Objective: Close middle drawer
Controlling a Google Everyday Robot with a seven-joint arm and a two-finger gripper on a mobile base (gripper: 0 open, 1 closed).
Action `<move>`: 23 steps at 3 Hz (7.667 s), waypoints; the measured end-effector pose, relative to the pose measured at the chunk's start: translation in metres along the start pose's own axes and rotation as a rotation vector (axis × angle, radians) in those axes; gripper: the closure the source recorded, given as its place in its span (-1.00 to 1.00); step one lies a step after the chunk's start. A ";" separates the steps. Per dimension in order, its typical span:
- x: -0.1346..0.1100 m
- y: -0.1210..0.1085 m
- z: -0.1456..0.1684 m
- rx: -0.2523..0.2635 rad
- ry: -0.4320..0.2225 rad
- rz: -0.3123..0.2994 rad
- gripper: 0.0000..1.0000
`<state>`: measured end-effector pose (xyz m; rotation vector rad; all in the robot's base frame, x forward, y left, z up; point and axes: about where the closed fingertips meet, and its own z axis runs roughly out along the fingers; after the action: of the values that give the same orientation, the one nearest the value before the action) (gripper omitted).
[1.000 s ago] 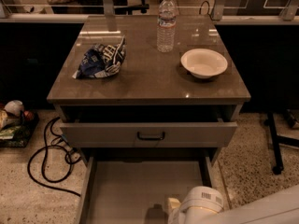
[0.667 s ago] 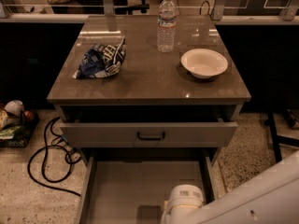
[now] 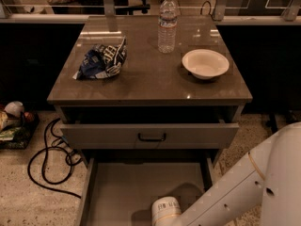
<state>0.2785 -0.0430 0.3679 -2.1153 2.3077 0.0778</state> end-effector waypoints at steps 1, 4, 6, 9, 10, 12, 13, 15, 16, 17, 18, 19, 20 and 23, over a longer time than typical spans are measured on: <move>-0.001 0.001 0.004 0.002 0.001 0.004 -0.19; -0.001 0.001 0.003 0.001 0.002 0.003 1.00; 0.012 -0.025 -0.009 0.074 0.019 0.041 1.00; 0.014 -0.031 -0.012 0.094 0.019 0.047 1.00; 0.014 -0.031 -0.012 0.094 0.019 0.047 1.00; 0.014 -0.032 -0.012 0.094 0.019 0.047 0.63; 0.014 -0.031 -0.012 0.094 0.019 0.047 0.16; 0.014 -0.031 -0.014 0.094 0.019 0.047 -0.76; 0.014 -0.031 -0.015 0.094 0.019 0.047 -1.00; 0.014 -0.031 -0.016 0.096 0.018 0.047 -1.00; 0.020 -0.034 -0.046 0.131 -0.015 0.047 -1.00; 0.036 -0.030 -0.094 0.200 -0.065 0.073 -1.00; 0.059 -0.031 -0.141 0.300 -0.101 0.117 -1.00; 0.057 -0.037 -0.158 0.342 -0.102 0.103 0.31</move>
Offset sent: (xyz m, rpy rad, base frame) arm -0.0006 0.0012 -0.0052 -0.0017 -0.0020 -0.0038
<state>0.3146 -0.1094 0.5221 -1.7866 2.1846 -0.1895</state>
